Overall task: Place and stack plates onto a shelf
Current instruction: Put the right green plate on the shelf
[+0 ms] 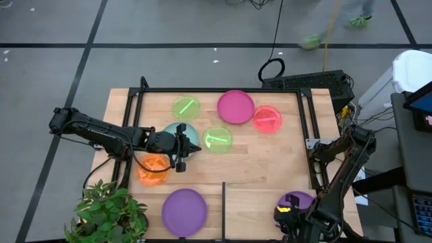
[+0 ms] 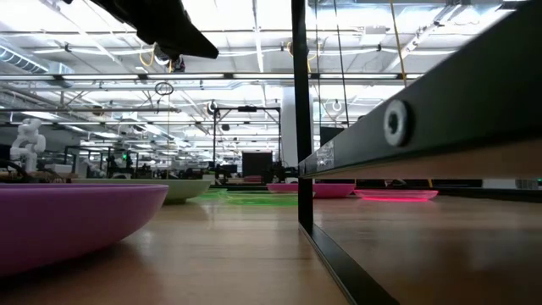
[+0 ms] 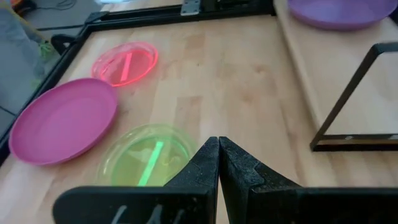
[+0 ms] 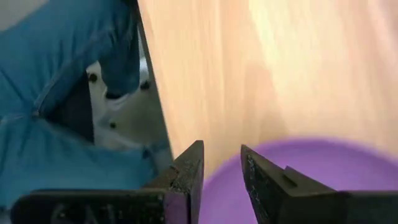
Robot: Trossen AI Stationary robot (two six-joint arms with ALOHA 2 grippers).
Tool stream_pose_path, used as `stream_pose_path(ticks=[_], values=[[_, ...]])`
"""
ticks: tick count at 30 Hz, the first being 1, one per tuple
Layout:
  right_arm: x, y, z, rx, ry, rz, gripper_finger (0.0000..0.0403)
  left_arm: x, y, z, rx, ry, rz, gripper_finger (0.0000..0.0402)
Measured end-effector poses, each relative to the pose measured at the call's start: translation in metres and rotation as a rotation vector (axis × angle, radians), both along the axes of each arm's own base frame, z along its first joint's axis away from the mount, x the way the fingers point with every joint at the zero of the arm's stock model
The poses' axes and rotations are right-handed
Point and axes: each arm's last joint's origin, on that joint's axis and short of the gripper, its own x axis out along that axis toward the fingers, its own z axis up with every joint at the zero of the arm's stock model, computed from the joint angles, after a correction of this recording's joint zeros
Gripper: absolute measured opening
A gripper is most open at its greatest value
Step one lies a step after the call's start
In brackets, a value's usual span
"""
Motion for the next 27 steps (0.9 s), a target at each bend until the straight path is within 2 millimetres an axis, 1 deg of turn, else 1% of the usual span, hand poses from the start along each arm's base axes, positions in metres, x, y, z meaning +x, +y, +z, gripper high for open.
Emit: stream_pose_path(ticks=[2,4,9,13,16,21,24,27], values=[[0.004,-0.005,0.004,-0.018,-0.030,0.006,0.0089,0.002,0.000,-0.006,0.041,0.037,-0.001,0.0023],[0.008,-0.010,0.008,-0.028,-0.051,0.014,0.0089,0.007,0.000,-0.012,0.062,0.056,0.007,0.0038],[0.015,-0.022,0.016,-0.059,-0.082,0.063,0.0089,0.021,0.008,-0.031,0.143,0.118,0.043,0.0100],[0.020,-0.026,0.017,-0.084,-0.089,0.101,0.0089,0.030,0.017,-0.050,0.194,0.197,0.046,0.0133],[0.020,-0.026,0.017,-0.095,-0.092,0.121,0.0089,0.038,0.020,-0.066,0.234,0.247,0.026,0.0143],[0.019,-0.025,0.017,-0.101,-0.094,0.132,0.0089,0.051,0.020,-0.092,0.301,0.299,-0.055,0.0145],[0.019,-0.025,0.017,-0.109,-0.100,0.142,0.0089,0.055,0.019,-0.106,0.314,0.337,-0.110,0.0145],[0.020,-0.025,0.018,-0.132,-0.127,0.157,0.0089,0.057,0.021,-0.115,0.315,0.370,-0.112,0.0145]])
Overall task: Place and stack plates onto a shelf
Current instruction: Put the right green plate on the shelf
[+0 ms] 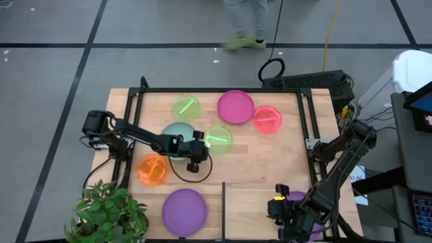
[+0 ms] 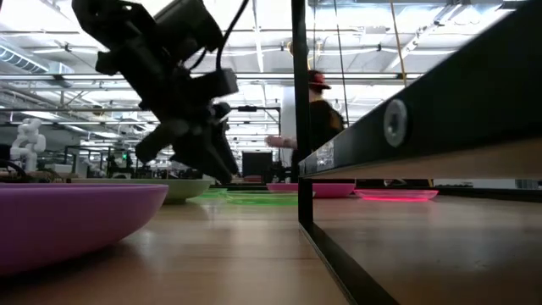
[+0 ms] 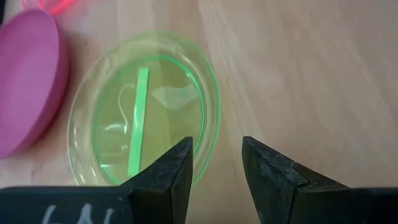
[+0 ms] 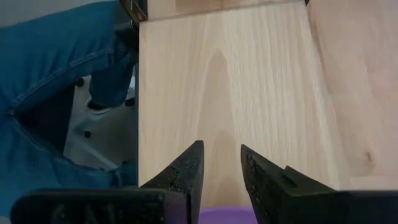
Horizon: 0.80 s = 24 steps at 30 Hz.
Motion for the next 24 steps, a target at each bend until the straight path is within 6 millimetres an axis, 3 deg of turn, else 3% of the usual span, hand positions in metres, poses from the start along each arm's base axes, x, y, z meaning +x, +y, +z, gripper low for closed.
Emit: stream_pose_path(ticks=[10,20,24], values=[[0.004,0.000,0.002,-0.027,-0.065,0.016,0.0089,0.000,-0.001,-0.015,0.145,0.076,-0.031,0.0145],[0.006,0.003,0.004,-0.001,-0.085,0.015,0.0089,0.013,-0.001,-0.035,0.255,0.063,-0.109,0.0145],[0.006,0.003,0.004,0.004,-0.089,0.015,0.0089,0.014,-0.001,-0.036,0.279,0.067,-0.126,0.0123]])
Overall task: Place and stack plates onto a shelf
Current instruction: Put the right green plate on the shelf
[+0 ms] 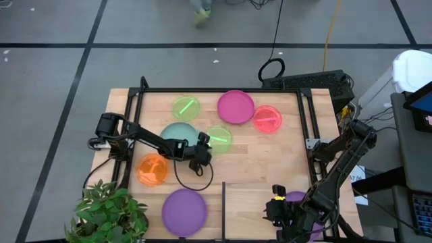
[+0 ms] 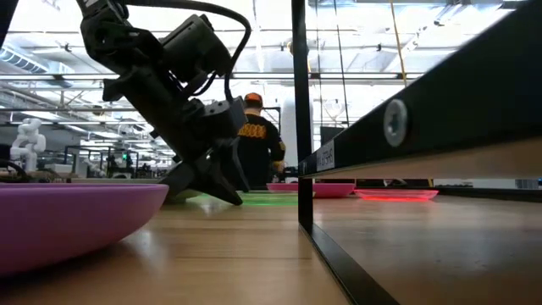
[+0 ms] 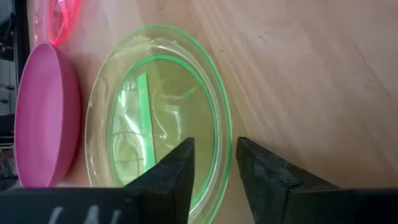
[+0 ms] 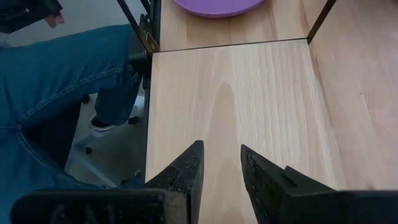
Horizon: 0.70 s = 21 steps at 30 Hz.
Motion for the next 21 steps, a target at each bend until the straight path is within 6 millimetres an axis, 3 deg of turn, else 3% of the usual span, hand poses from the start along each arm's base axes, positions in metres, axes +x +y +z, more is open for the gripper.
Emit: stream_pose_path(ticks=[10,21], values=[[0.0001,0.0001,0.0001,0.003,-0.001,-0.002,0.0089,-0.0009,0.0002,-0.0005,0.004,0.012,-0.021,0.0026],[0.0006,0.0008,0.0006,0.012,-0.007,-0.002,0.0089,-0.0010,-0.0018,0.0078,0.011,-0.020,-0.037,0.0008]])
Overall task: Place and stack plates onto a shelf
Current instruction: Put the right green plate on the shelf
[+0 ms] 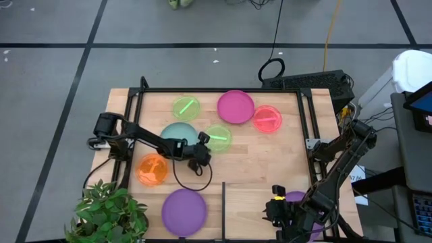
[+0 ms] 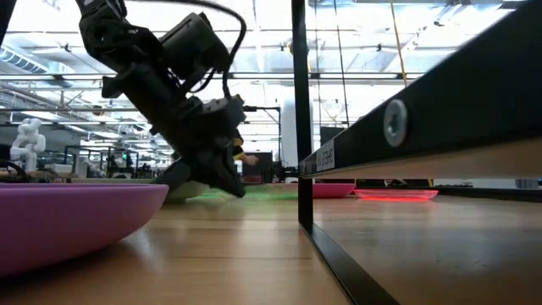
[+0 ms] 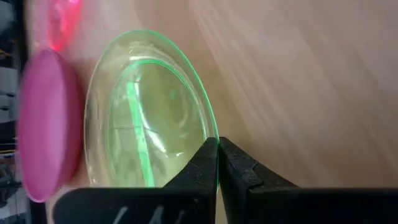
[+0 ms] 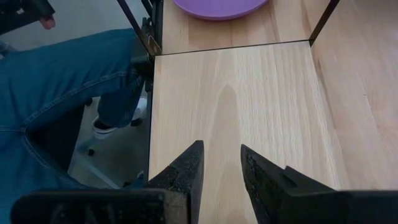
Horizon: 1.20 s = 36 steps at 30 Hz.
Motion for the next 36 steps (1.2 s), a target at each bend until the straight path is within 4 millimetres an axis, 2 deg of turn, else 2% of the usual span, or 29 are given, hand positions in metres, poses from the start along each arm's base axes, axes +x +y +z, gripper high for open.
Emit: stream_pose_path(ticks=[10,18,26,31,36], values=[[0.000,0.000,0.000,0.002,0.001,0.003,0.0089,0.000,-0.010,0.042,-0.007,-0.114,-0.045,0.0006],[-0.001,0.000,0.000,-0.001,0.007,0.004,0.0089,0.024,-0.014,0.090,0.001,-0.115,-0.063,0.0006],[-0.004,0.003,-0.001,0.052,0.063,0.035,0.0089,0.039,-0.019,0.142,0.000,-0.118,-0.078,0.0006],[-0.010,0.008,-0.001,0.053,0.064,0.054,0.0089,0.046,-0.028,0.167,-0.051,-0.187,-0.114,0.0005],[-0.012,0.009,-0.001,0.052,0.064,0.062,0.0089,0.052,-0.049,0.187,-0.131,-0.265,-0.147,0.0005]])
